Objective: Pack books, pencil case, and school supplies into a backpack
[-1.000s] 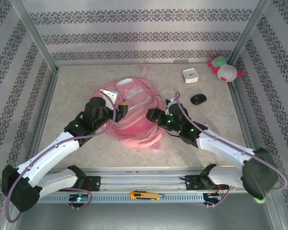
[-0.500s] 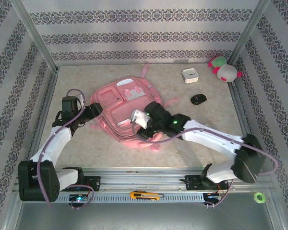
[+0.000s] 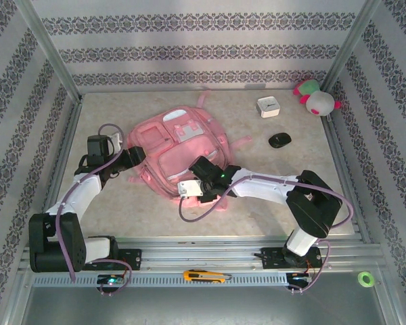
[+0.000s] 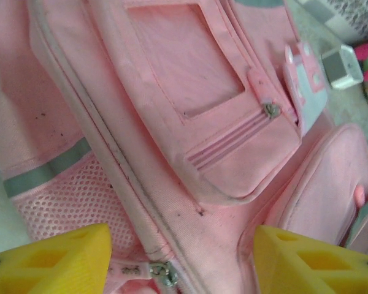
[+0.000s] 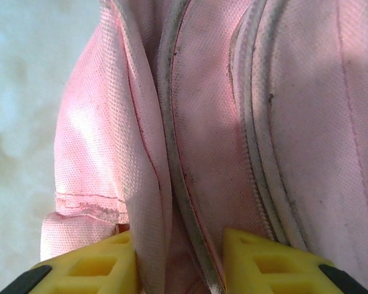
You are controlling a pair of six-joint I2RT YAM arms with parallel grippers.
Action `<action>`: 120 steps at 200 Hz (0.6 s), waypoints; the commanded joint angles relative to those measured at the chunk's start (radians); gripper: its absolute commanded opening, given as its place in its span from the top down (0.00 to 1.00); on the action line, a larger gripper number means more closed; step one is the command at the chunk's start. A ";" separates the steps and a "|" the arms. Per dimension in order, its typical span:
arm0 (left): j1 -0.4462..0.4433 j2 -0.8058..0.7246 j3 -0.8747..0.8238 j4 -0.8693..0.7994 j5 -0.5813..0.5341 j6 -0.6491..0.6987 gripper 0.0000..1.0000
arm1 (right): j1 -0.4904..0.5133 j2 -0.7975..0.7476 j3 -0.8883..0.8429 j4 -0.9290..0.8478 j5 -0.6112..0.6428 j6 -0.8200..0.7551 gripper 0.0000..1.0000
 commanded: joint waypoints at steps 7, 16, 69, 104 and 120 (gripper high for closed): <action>0.005 0.008 0.013 -0.065 0.066 0.161 0.38 | -0.087 0.021 -0.029 0.003 0.077 -0.083 0.68; 0.005 0.008 -0.005 -0.041 0.084 0.162 0.38 | -0.109 0.020 -0.029 0.002 0.074 -0.095 0.69; -0.031 0.068 -0.061 0.127 0.190 0.139 0.38 | -0.189 0.019 -0.028 0.010 0.042 -0.144 0.70; -0.074 0.127 -0.071 0.174 0.234 0.144 0.40 | -0.221 0.018 -0.028 0.011 0.027 -0.153 0.70; -0.087 0.132 -0.078 0.172 0.246 0.145 0.43 | -0.229 0.018 -0.029 0.013 0.017 -0.154 0.70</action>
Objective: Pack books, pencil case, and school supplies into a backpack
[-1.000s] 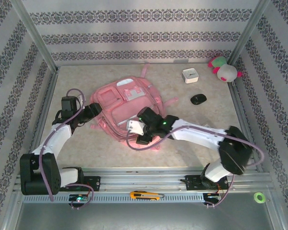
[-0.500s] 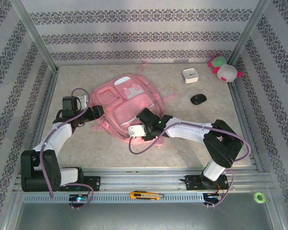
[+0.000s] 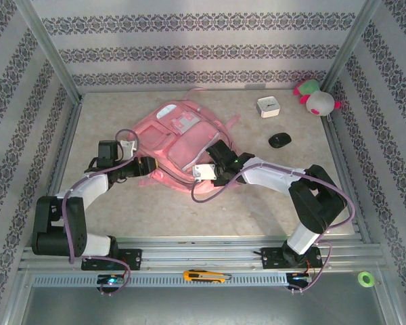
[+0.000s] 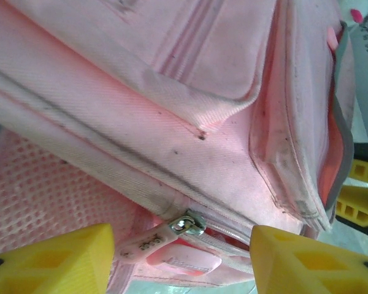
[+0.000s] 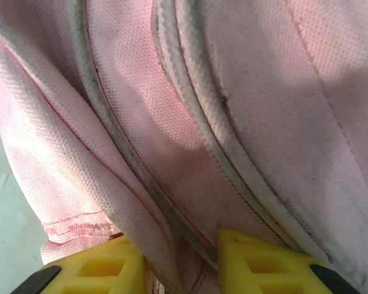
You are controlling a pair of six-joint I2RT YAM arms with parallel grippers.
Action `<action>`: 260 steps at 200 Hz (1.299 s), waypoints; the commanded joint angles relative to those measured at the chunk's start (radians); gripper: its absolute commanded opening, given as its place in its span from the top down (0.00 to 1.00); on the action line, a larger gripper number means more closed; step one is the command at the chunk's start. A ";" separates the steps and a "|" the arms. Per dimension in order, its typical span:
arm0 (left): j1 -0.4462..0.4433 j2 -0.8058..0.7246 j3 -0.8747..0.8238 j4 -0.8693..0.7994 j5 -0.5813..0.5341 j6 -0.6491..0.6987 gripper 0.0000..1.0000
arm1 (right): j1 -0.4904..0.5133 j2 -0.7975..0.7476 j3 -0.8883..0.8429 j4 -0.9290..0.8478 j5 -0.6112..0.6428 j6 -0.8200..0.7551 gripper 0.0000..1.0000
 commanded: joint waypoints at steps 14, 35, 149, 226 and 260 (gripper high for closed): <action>-0.042 0.010 -0.019 0.040 0.056 0.038 0.43 | -0.030 0.019 -0.022 -0.022 0.000 -0.012 0.70; -0.067 0.027 -0.014 0.029 0.054 0.041 0.43 | -0.032 0.021 -0.020 -0.018 -0.010 -0.010 0.71; -0.101 0.043 0.000 0.096 -0.102 0.018 0.43 | -0.049 0.008 0.012 -0.011 -0.036 0.008 0.74; -0.130 0.014 0.003 0.101 -0.018 -0.003 0.66 | -0.054 -0.004 0.023 -0.011 -0.062 0.032 0.75; -0.130 -0.068 -0.013 0.114 -0.028 -0.010 0.76 | -0.057 -0.018 0.023 -0.012 -0.070 0.035 0.76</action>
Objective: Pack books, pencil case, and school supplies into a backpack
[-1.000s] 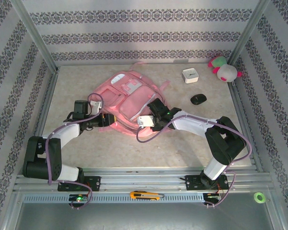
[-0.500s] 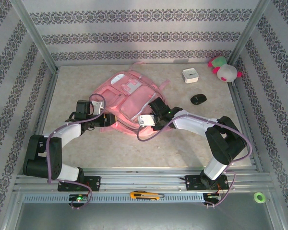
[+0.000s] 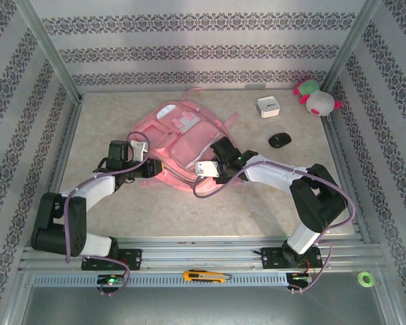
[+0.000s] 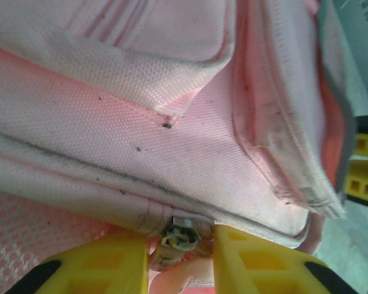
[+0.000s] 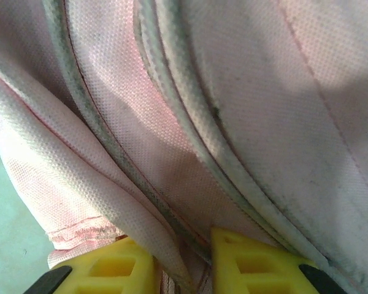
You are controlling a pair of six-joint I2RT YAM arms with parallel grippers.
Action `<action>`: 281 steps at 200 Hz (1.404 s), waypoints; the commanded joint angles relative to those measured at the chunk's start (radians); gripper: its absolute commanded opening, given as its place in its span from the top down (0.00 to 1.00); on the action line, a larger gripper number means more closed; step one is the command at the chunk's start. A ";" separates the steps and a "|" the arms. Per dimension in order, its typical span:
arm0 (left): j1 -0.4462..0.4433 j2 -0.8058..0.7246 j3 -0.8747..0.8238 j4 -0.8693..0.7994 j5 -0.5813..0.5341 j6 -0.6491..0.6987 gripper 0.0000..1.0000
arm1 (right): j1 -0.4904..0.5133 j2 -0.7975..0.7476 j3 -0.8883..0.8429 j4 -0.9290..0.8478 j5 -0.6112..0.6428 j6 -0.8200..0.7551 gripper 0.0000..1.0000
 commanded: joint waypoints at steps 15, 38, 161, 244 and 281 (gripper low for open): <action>-0.018 -0.054 0.002 0.052 0.037 -0.008 0.78 | -0.014 -0.020 0.022 -0.014 -0.016 0.030 0.76; -0.017 -0.018 0.010 0.048 0.027 -0.010 0.75 | -0.014 -0.021 0.025 -0.014 -0.019 0.033 0.76; -0.027 -0.081 0.105 -0.255 -0.359 0.206 0.95 | -0.032 -0.045 0.013 -0.025 -0.013 0.056 0.78; -0.106 -0.119 0.140 -0.389 -0.238 0.368 1.00 | -0.036 -0.089 0.004 -0.019 -0.111 0.163 0.79; -0.184 -0.094 0.149 -0.421 -0.140 0.335 1.00 | -0.038 -0.089 -0.002 0.025 -0.160 0.235 0.80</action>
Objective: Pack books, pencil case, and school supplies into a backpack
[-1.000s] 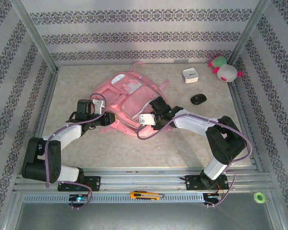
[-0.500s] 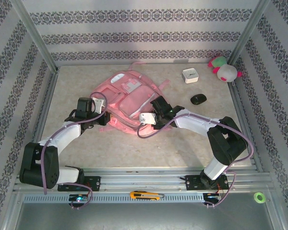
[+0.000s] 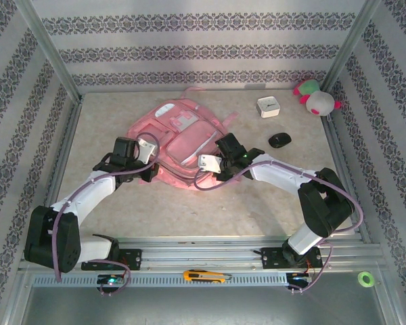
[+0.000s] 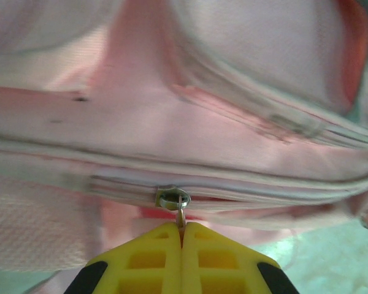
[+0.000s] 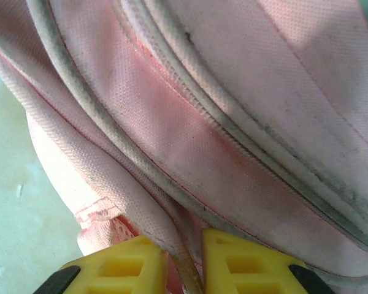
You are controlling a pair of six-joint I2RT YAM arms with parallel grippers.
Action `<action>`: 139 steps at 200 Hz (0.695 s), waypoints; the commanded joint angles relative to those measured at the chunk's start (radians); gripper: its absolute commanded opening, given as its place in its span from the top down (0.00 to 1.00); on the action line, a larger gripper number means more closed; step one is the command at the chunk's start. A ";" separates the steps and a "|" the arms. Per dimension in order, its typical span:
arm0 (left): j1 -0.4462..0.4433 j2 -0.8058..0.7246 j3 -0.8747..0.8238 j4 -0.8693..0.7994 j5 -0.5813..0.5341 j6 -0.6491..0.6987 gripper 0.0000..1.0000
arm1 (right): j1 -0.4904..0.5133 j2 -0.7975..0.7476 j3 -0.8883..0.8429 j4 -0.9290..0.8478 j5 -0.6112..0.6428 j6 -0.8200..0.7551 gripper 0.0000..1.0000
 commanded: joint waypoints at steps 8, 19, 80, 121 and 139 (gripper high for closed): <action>-0.086 0.002 0.040 -0.091 0.138 0.015 1.00 | -0.011 -0.028 -0.008 0.063 -0.088 0.093 0.80; -0.119 0.011 0.051 -0.104 0.161 0.016 1.00 | -0.010 -0.024 -0.006 0.079 -0.099 0.111 0.80; -0.316 0.044 0.070 0.051 0.255 -0.138 0.99 | -0.032 -0.022 0.027 0.125 -0.133 0.203 0.80; -0.421 0.099 0.090 0.194 0.255 -0.180 0.91 | -0.039 -0.093 0.003 0.135 -0.162 0.261 0.80; -0.424 0.082 0.099 0.177 0.204 -0.145 0.68 | -0.043 -0.176 -0.047 0.147 -0.166 0.312 0.75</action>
